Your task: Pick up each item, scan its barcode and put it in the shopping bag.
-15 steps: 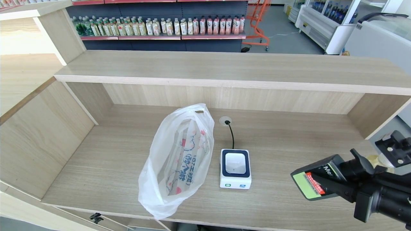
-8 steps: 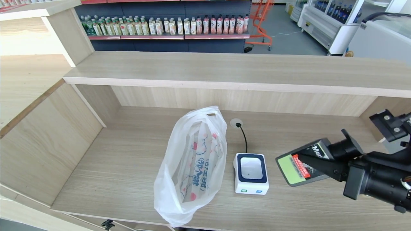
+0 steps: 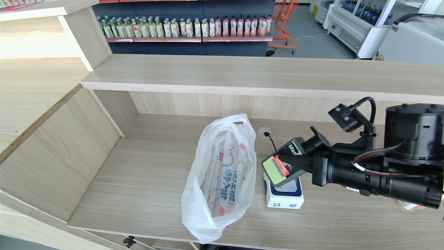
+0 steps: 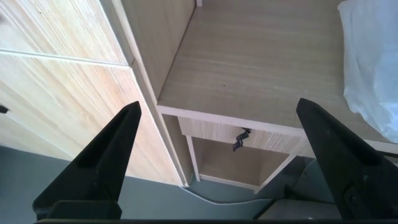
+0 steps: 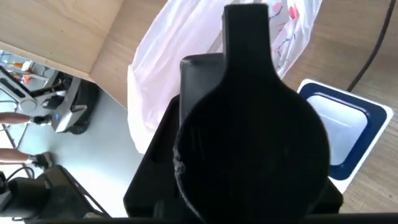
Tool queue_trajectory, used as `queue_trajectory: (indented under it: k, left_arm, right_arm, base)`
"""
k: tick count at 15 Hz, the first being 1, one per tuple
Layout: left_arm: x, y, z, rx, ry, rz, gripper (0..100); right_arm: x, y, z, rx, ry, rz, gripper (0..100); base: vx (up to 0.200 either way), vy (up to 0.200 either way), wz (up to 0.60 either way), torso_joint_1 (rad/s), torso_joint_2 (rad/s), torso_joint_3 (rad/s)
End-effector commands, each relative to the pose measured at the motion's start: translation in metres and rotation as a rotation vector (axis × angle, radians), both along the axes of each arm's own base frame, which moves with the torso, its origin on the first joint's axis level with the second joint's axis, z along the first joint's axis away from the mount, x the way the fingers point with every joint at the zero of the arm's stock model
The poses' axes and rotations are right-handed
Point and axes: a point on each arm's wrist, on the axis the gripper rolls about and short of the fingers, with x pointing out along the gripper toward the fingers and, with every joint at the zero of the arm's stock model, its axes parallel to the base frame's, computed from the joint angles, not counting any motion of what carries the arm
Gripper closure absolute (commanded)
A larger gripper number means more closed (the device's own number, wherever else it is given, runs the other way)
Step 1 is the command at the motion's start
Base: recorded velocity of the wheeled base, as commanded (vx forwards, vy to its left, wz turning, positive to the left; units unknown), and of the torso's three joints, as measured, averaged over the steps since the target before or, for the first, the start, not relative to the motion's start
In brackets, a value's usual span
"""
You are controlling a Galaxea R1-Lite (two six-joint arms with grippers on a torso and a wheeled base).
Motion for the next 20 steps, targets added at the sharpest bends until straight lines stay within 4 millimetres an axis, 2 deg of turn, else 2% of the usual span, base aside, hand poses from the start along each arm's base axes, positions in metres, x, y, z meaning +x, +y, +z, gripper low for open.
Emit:
queue_trajectory:
  k: [1,4,10,14,16,20]
  left_arm:
    - [0.0,0.0,0.0,0.0,0.002,0.002,0]
    - [0.0,0.0,0.0,0.0,0.002,0.002,0]
    - [0.0,0.0,0.0,0.0,0.002,0.002,0]
    - [0.0,0.0,0.0,0.0,0.002,0.002,0]
    - [0.0,0.0,0.0,0.0,0.002,0.002,0]
    - [0.0,0.0,0.0,0.0,0.002,0.002,0]
  right_arm:
    - [0.018,0.024,-0.027,-0.054,0.079,0.037,100]
    - [0.018,0.04,-0.042,-0.1,0.106,0.091,100]
    - [0.049,0.063,-0.097,-0.334,-0.035,0.18,100]
    - [0.067,0.091,-0.111,-0.302,-0.129,0.202,100]
    - [0.076,0.105,-0.116,-0.354,-0.208,0.21,100]
    - [0.093,0.113,-0.124,-0.404,-0.262,0.195,100]
  base:
    - [0.0,0.0,0.0,0.0,0.0,0.0]
    - [0.0,0.0,0.0,0.0,0.0,0.0]
    - [0.0,0.0,0.0,0.0,0.0,0.0]
    - [0.0,0.0,0.0,0.0,0.0,0.0]
    - [0.0,0.0,0.0,0.0,0.0,0.0]
    - [0.0,0.0,0.0,0.0,0.0,0.0]
